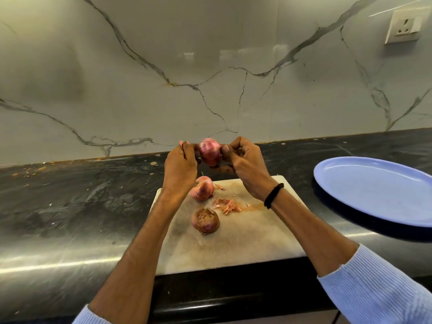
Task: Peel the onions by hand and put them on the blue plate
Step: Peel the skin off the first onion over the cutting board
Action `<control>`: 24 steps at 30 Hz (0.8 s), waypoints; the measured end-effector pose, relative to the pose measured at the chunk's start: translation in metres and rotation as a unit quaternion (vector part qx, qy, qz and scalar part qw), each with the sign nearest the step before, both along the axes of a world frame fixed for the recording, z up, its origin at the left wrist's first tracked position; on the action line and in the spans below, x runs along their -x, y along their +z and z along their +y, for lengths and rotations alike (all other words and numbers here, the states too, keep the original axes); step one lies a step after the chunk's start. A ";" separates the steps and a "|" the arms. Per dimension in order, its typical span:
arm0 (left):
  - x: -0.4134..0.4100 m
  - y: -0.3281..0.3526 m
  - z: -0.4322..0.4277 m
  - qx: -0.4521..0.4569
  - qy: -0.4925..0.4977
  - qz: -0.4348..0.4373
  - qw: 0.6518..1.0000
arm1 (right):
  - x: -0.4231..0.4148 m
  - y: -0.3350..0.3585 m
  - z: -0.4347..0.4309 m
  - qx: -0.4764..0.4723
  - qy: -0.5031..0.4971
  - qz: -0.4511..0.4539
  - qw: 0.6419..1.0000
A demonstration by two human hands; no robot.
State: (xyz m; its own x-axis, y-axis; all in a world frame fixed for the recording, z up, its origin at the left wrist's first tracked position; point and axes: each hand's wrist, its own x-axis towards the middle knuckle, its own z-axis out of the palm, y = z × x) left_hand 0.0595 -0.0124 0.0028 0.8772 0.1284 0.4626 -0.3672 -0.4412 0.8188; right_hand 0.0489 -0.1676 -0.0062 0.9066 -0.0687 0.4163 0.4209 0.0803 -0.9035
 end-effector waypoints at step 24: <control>0.016 0.004 0.004 -0.016 -0.107 0.008 0.994 | 0.000 0.007 -0.009 -0.080 -0.007 0.053 0.995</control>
State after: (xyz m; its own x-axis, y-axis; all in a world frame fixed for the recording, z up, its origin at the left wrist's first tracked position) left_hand 0.0433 -0.0083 0.0066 0.8898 -0.0766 0.4498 -0.4431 -0.3804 0.8117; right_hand 0.0487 -0.1762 0.0006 0.9436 -0.1387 0.3008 0.3256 0.2217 -0.9192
